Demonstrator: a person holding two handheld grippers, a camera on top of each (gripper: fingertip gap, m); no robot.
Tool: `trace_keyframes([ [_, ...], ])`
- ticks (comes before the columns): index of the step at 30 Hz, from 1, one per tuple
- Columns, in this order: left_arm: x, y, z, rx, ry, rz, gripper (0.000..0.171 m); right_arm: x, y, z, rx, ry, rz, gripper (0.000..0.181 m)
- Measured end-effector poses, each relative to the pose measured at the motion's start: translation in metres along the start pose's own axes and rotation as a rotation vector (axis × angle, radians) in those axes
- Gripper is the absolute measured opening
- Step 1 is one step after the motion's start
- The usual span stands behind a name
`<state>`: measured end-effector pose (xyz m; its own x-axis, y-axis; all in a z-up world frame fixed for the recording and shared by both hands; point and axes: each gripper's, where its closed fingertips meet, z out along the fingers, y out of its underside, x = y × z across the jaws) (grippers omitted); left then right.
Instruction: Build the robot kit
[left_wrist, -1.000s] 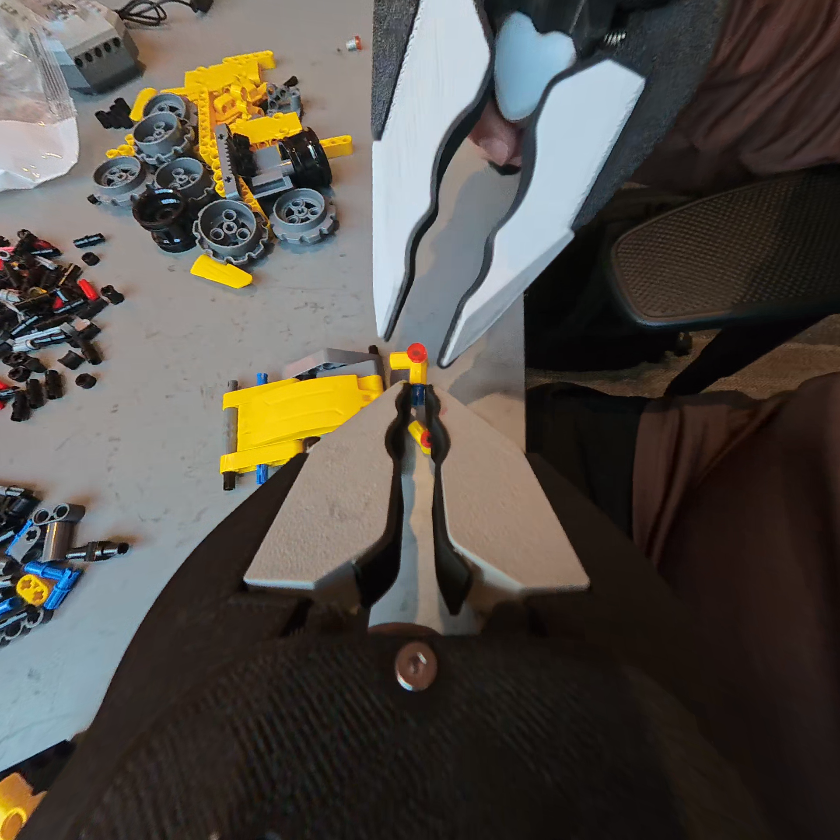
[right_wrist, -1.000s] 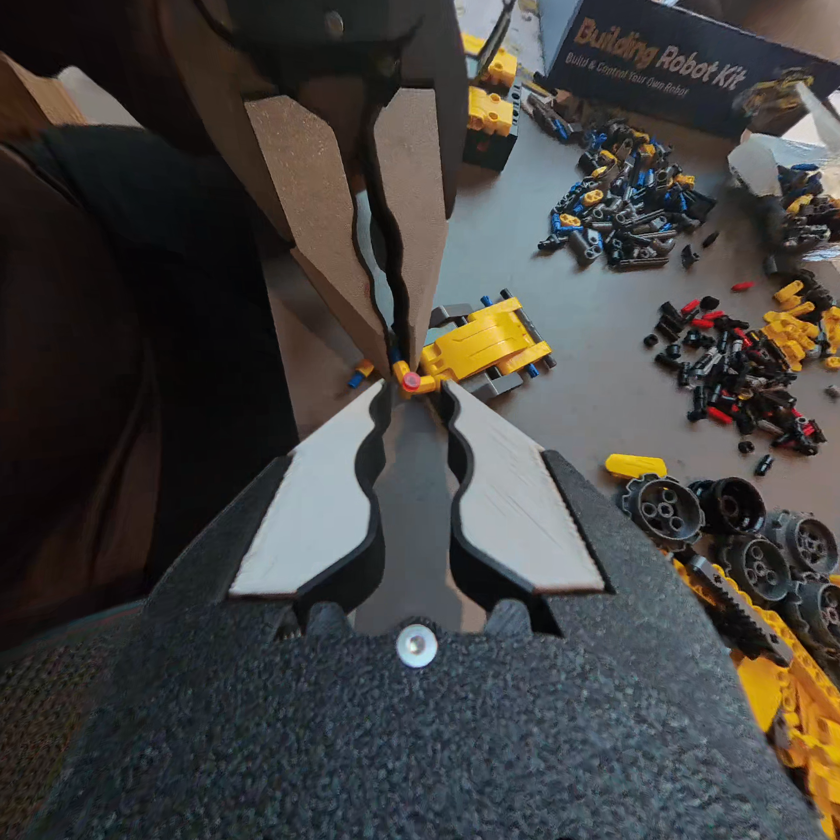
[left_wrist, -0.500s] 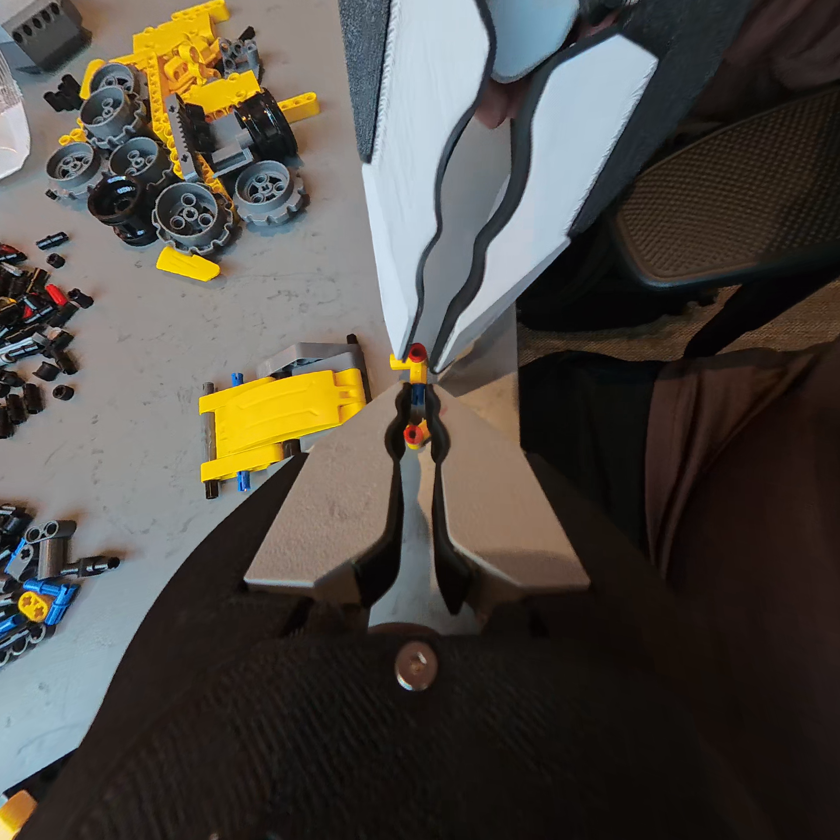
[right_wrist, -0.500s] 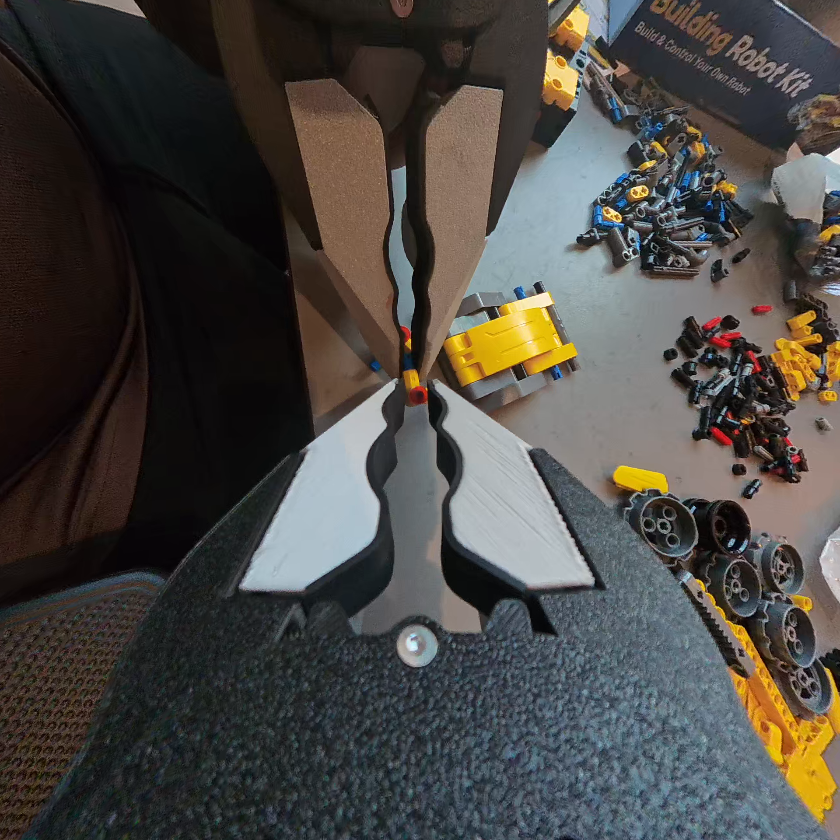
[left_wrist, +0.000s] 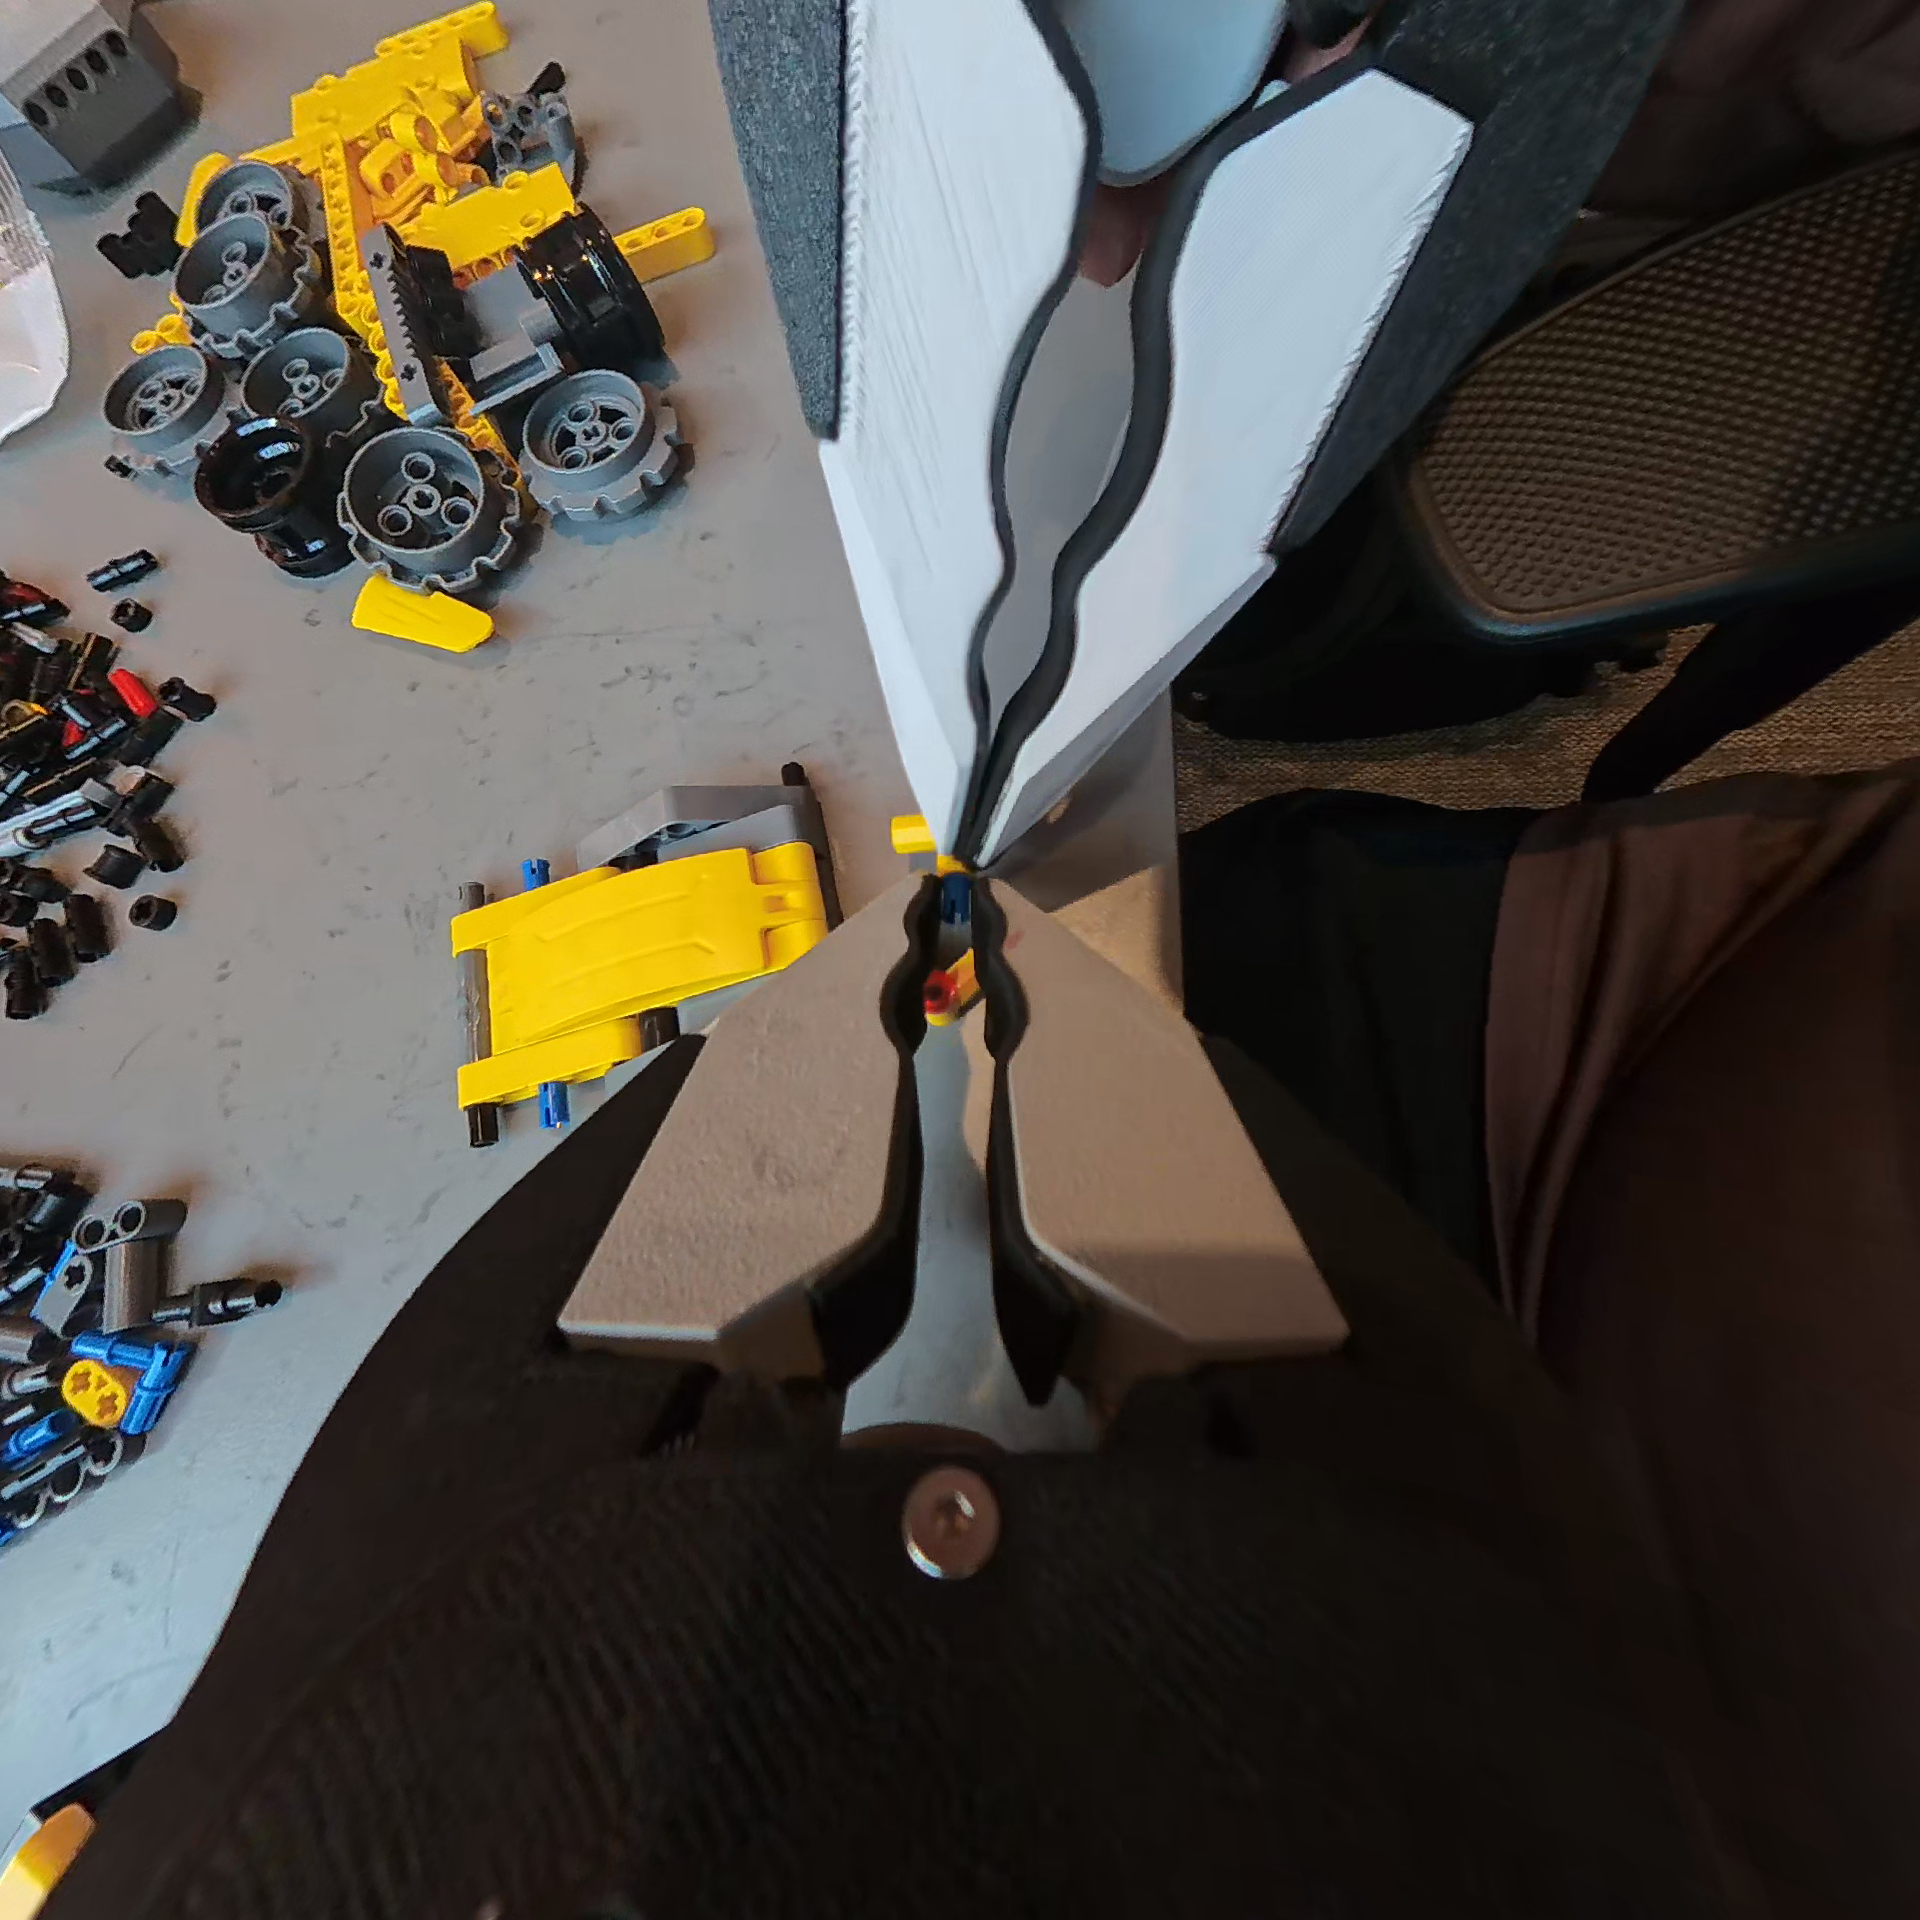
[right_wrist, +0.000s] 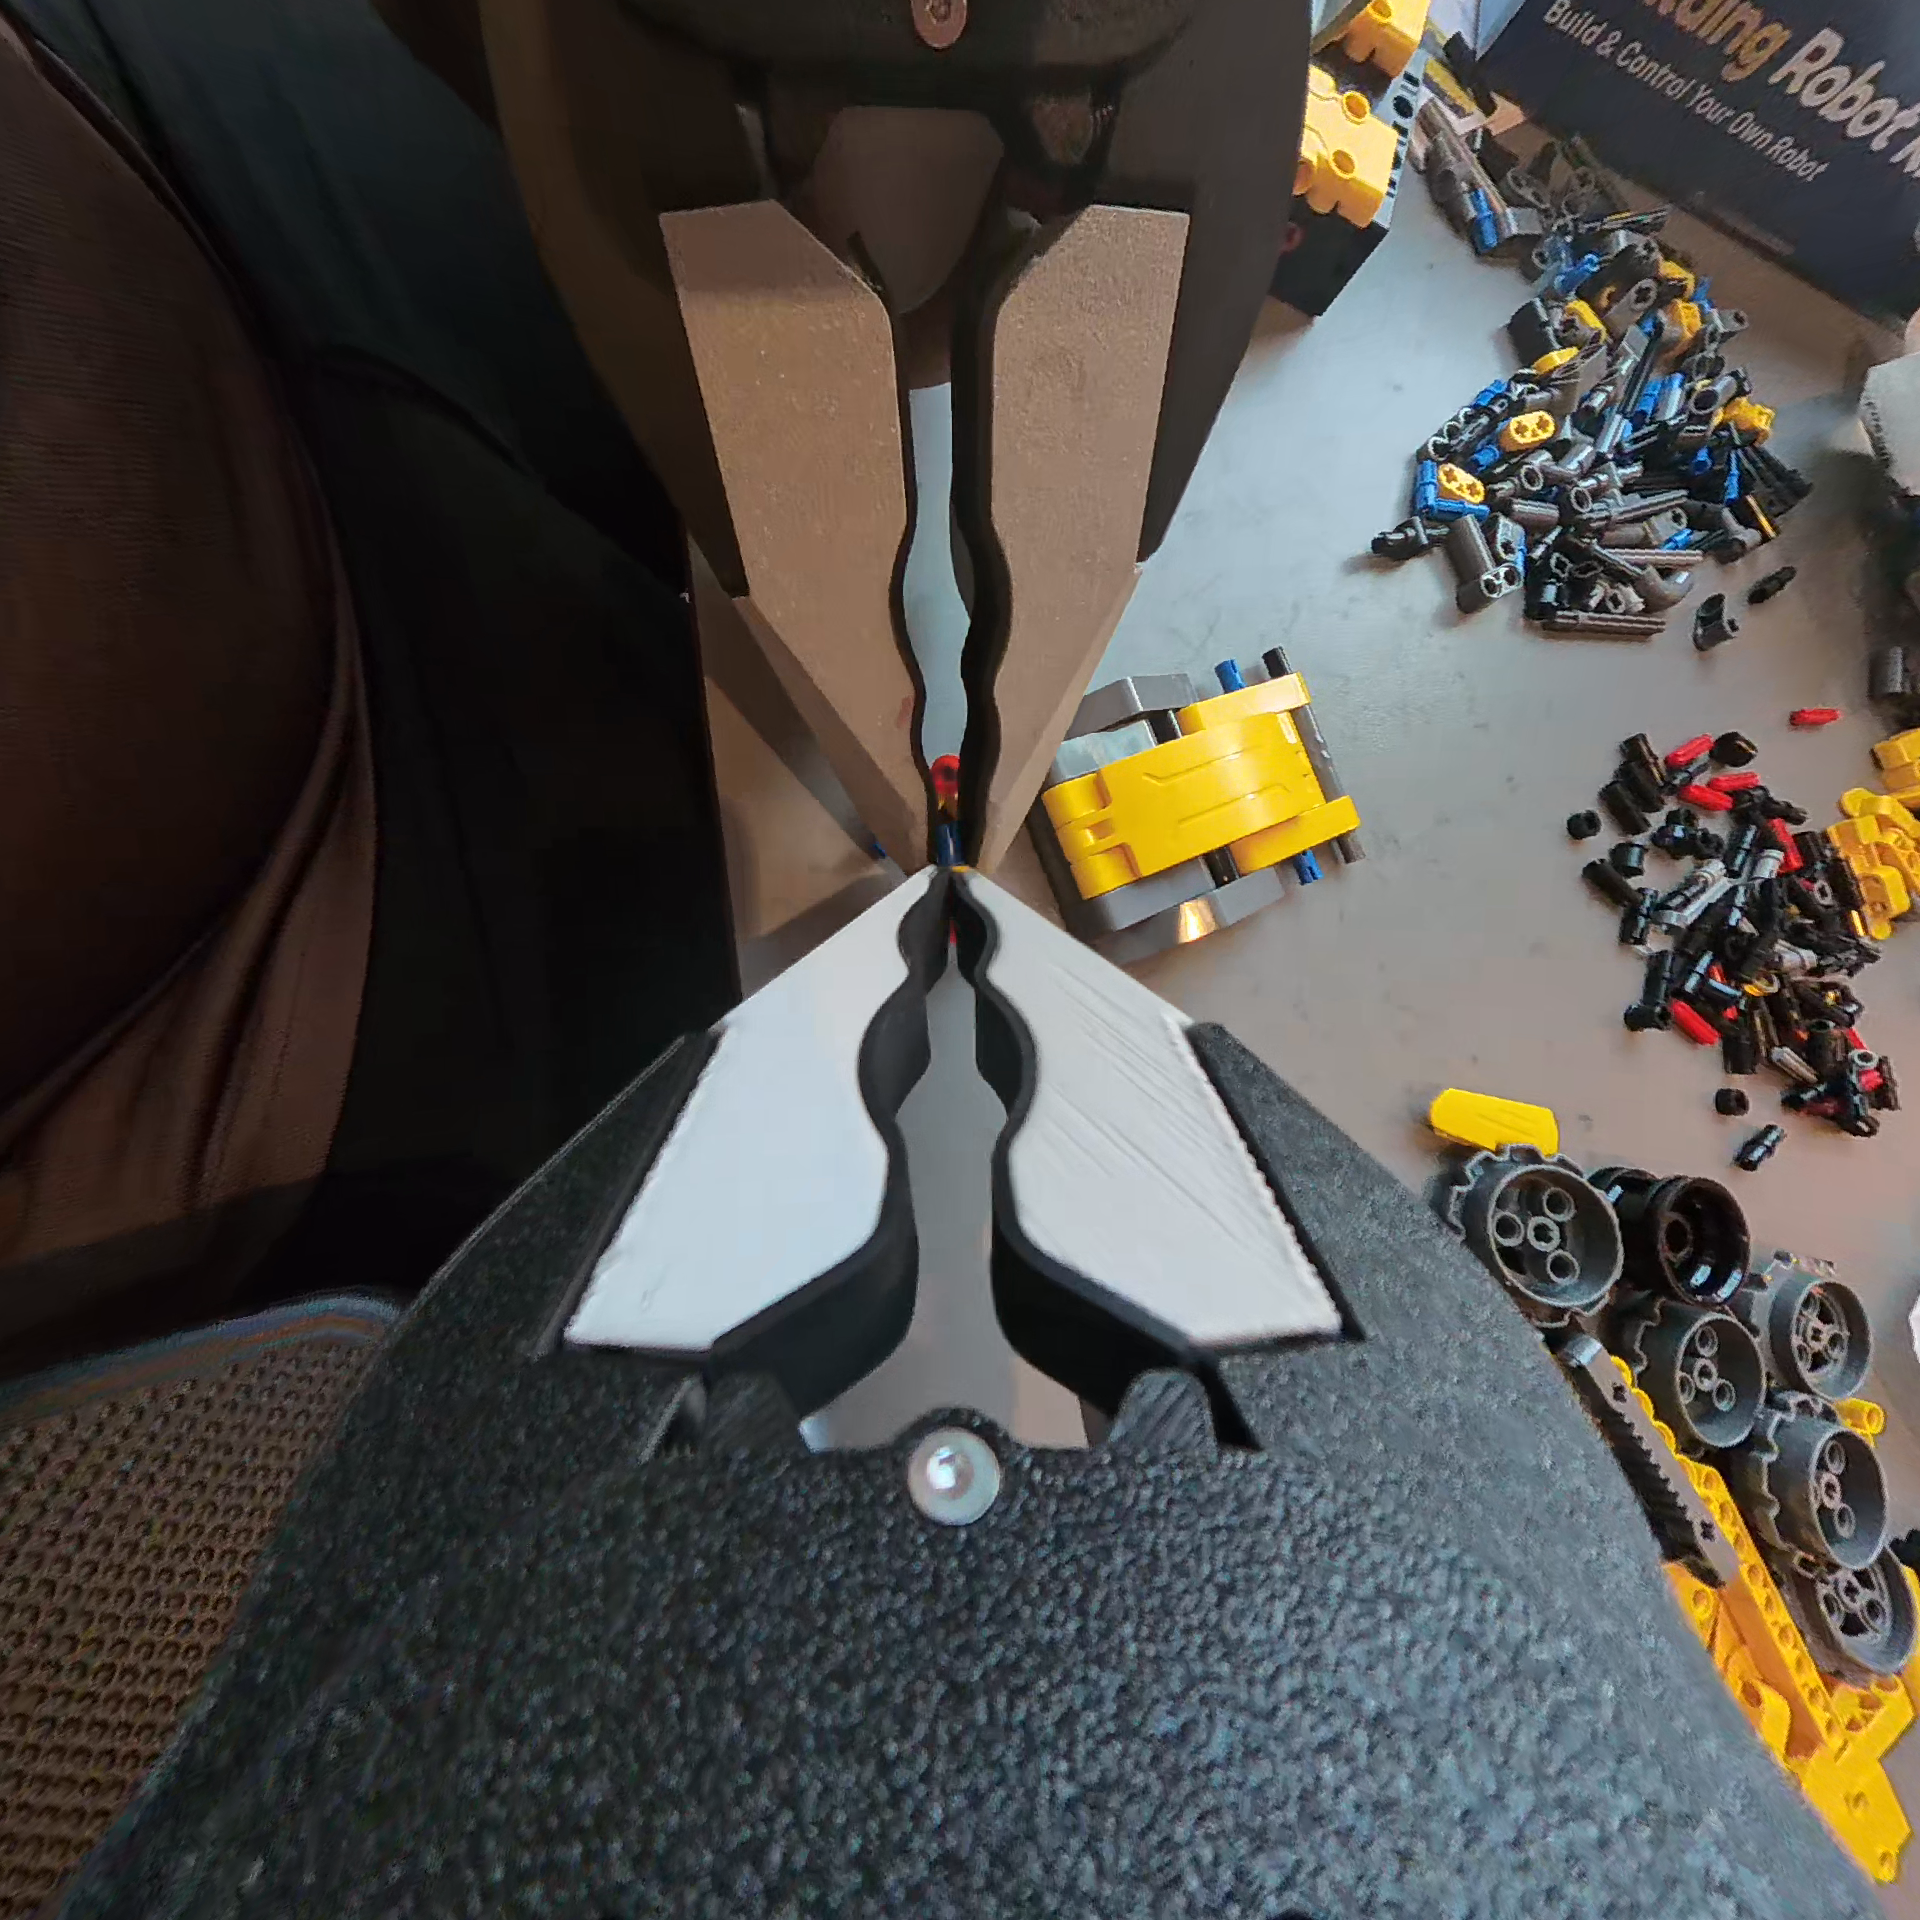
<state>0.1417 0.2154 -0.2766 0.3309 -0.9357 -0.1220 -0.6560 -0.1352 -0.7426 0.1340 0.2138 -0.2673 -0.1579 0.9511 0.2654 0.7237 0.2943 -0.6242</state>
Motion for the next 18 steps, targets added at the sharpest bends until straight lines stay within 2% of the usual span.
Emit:
trace_keyframes([
  [18,-0.0021,-0.0008,-0.0006,0.009,0.001,-0.022,0.002,0.0016,0.0016,-0.0006,0.020,-0.033,0.051,0.002],
])
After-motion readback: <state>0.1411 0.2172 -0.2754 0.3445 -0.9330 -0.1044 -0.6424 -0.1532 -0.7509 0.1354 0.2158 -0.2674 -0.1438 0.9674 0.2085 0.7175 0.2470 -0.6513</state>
